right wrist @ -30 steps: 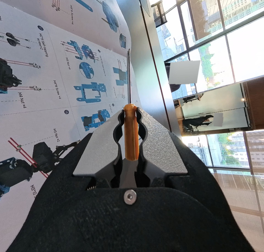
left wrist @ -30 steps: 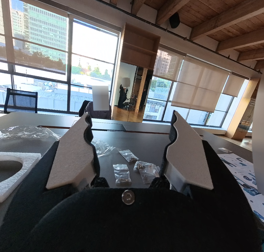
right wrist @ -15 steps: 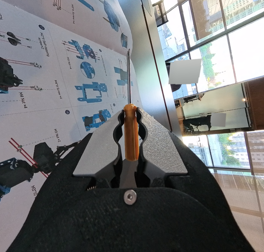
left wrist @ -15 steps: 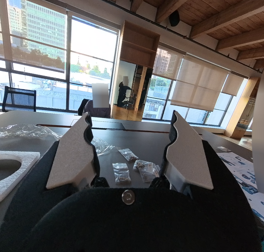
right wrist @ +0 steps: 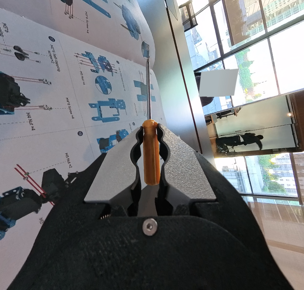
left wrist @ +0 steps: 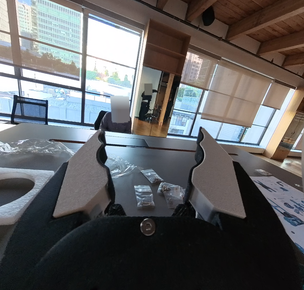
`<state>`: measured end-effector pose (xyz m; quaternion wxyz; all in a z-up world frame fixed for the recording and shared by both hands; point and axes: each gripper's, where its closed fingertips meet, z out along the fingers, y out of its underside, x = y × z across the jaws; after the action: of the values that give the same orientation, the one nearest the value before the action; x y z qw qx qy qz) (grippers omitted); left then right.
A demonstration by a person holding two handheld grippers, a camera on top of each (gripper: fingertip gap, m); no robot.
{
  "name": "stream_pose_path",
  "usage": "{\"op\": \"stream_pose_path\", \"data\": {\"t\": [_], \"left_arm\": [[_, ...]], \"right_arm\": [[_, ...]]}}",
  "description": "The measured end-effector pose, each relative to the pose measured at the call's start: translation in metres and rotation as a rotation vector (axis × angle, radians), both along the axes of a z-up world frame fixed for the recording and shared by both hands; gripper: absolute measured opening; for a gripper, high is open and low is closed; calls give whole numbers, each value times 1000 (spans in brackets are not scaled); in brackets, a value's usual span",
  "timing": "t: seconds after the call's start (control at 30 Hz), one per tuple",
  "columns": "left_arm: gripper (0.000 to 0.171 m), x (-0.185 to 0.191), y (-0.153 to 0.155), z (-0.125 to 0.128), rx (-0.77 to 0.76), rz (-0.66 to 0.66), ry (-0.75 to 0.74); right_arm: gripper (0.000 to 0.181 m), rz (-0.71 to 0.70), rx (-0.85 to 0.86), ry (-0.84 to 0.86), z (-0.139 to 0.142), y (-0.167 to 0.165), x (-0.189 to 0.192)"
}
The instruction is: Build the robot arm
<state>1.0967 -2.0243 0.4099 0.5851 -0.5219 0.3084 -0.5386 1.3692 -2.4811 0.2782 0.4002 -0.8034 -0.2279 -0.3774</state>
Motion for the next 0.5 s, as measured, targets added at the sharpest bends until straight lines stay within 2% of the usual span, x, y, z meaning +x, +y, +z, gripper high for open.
{"op": "stream_pose_path", "data": {"t": [0.27, 0.5], "left_arm": [[106, -20, 5, 11, 17, 51, -72], [105, -20, 11, 4, 74, 121, -20]], "right_arm": [[15, 18, 37, -41, 16, 2, -12], [15, 31, 36, -76, 15, 1, -18]]}}
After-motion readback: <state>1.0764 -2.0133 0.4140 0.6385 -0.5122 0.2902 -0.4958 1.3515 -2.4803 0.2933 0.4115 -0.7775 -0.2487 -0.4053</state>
